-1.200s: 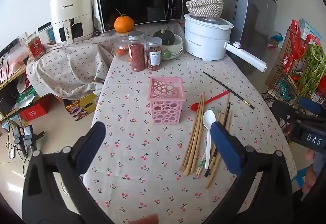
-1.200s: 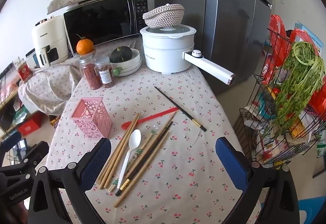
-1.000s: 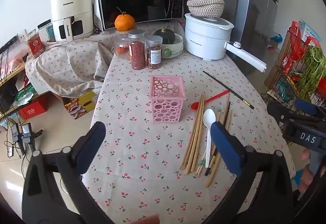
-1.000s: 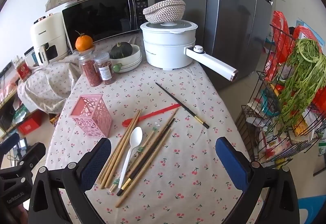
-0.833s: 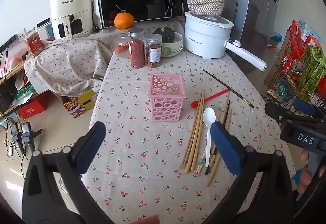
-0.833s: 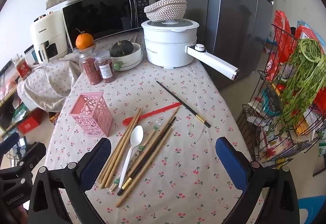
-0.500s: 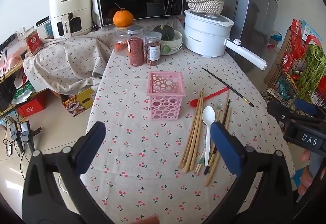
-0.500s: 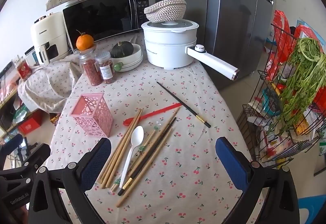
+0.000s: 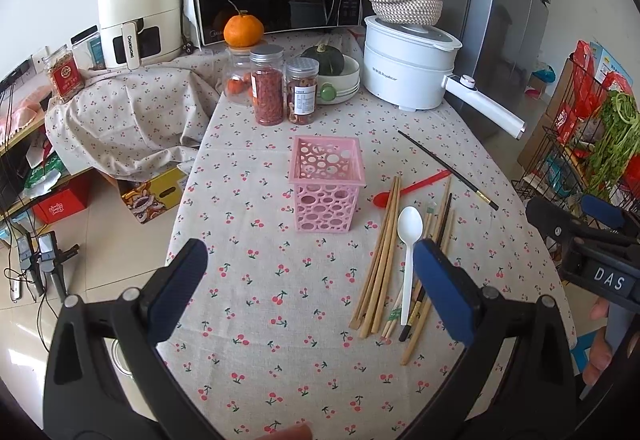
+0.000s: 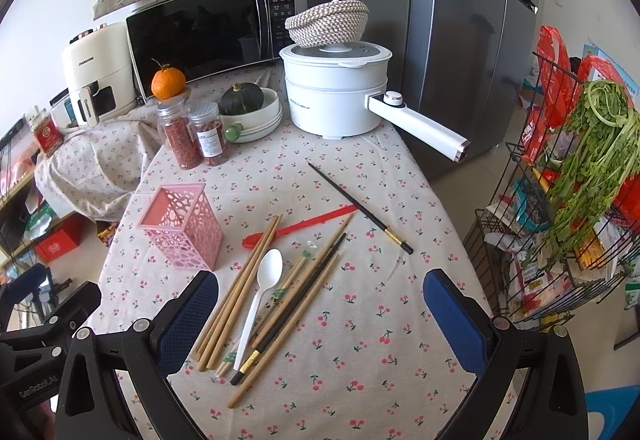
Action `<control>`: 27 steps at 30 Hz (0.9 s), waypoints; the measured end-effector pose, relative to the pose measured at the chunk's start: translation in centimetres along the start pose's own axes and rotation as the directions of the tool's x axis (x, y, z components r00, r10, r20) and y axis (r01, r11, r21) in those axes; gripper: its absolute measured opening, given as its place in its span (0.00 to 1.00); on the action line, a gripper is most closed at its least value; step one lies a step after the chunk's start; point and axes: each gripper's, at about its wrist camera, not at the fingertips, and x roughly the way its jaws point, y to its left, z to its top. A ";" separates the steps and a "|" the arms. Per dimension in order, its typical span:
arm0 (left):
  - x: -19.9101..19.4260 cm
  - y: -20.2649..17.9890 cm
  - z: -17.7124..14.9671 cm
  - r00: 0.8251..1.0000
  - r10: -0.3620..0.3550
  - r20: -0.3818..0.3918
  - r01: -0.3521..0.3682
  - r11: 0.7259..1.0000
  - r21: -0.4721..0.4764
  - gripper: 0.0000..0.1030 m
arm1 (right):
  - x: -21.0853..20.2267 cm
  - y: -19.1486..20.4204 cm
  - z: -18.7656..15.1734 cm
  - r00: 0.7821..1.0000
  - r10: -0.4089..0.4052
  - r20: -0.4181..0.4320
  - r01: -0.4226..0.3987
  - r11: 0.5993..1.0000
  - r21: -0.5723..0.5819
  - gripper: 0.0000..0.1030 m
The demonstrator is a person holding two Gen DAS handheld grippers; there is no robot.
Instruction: Organize utensils
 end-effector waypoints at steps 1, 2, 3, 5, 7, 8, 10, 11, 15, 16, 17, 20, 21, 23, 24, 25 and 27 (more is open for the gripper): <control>0.0 0.0 0.0 1.000 0.000 0.000 0.000 1.000 0.000 0.99 | 0.0 0.0 0.0 1.000 0.001 0.000 -0.001 1.000 0.001 1.00; 0.0 0.0 0.0 1.000 -0.001 -0.001 0.001 1.000 0.001 0.99 | 0.0 0.0 0.0 1.000 0.001 0.001 -0.001 1.000 0.001 1.00; 0.0 0.1 0.0 1.000 -0.002 -0.002 0.002 1.000 0.001 0.99 | 0.0 0.0 0.0 1.000 0.000 0.001 0.000 1.000 0.001 1.00; 0.0 0.1 0.0 1.000 -0.001 -0.001 0.001 1.000 0.000 0.99 | 0.0 0.0 0.0 1.000 0.000 0.000 0.000 1.000 0.001 1.00; 0.0 0.1 0.0 1.000 -0.002 -0.001 0.002 1.000 0.000 0.99 | 0.0 0.0 0.0 1.000 0.001 0.002 -0.001 1.000 0.001 1.00; 0.0 0.1 0.0 1.000 -0.002 -0.001 0.002 1.000 0.000 0.99 | 0.0 0.1 0.0 1.000 0.000 0.002 0.000 1.000 -0.001 1.00; 0.0 0.0 0.0 1.000 -0.002 -0.001 0.002 1.000 0.000 0.99 | 0.0 0.1 0.0 1.000 -0.001 0.001 0.001 1.000 -0.003 1.00; -0.1 0.0 0.0 1.000 -0.003 -0.001 0.003 1.000 0.000 0.99 | 0.1 0.1 0.0 1.000 -0.001 0.000 0.001 1.000 -0.003 1.00; -0.1 -0.1 0.0 1.000 -0.005 -0.002 0.005 1.000 0.001 0.99 | 0.1 0.2 -0.1 1.000 -0.001 0.002 0.001 1.000 -0.005 1.00; -0.1 -0.1 0.0 1.000 -0.005 -0.002 0.005 1.000 0.001 0.99 | 0.1 0.1 -0.1 1.000 -0.001 0.002 0.001 1.000 -0.005 1.00; -0.1 -0.1 0.0 1.000 -0.005 -0.002 0.005 1.000 0.001 0.99 | 0.1 0.1 -0.1 1.000 0.000 0.001 0.000 1.000 -0.005 1.00; -0.1 -0.1 0.0 1.000 -0.006 -0.002 0.006 1.000 0.000 0.99 | 0.1 0.1 -0.1 1.000 -0.001 0.002 0.001 1.000 -0.005 1.00; -0.1 -0.1 0.0 1.000 -0.005 -0.001 0.005 1.000 0.000 0.99 | 0.1 0.2 -0.1 1.000 -0.001 0.002 0.001 1.000 -0.004 1.00; -0.1 -0.1 0.0 1.000 -0.005 -0.002 0.005 1.000 0.001 0.99 | 0.1 0.2 -0.1 1.000 -0.002 0.003 0.002 1.000 -0.005 1.00; -0.1 -0.1 0.0 1.000 -0.005 -0.002 0.005 1.000 0.000 0.99 | 0.1 0.2 -0.1 1.000 -0.002 0.002 0.002 1.000 -0.005 1.00; -0.1 -0.1 0.0 1.000 -0.006 -0.002 0.006 1.000 0.000 0.99 | 0.1 0.1 -0.1 1.000 -0.002 0.002 0.002 1.000 -0.005 1.00; -0.1 -0.2 -0.1 1.000 -0.007 -0.003 0.007 1.000 0.001 0.99 | 0.1 0.2 -0.1 1.000 -0.002 0.002 0.002 1.000 -0.004 1.00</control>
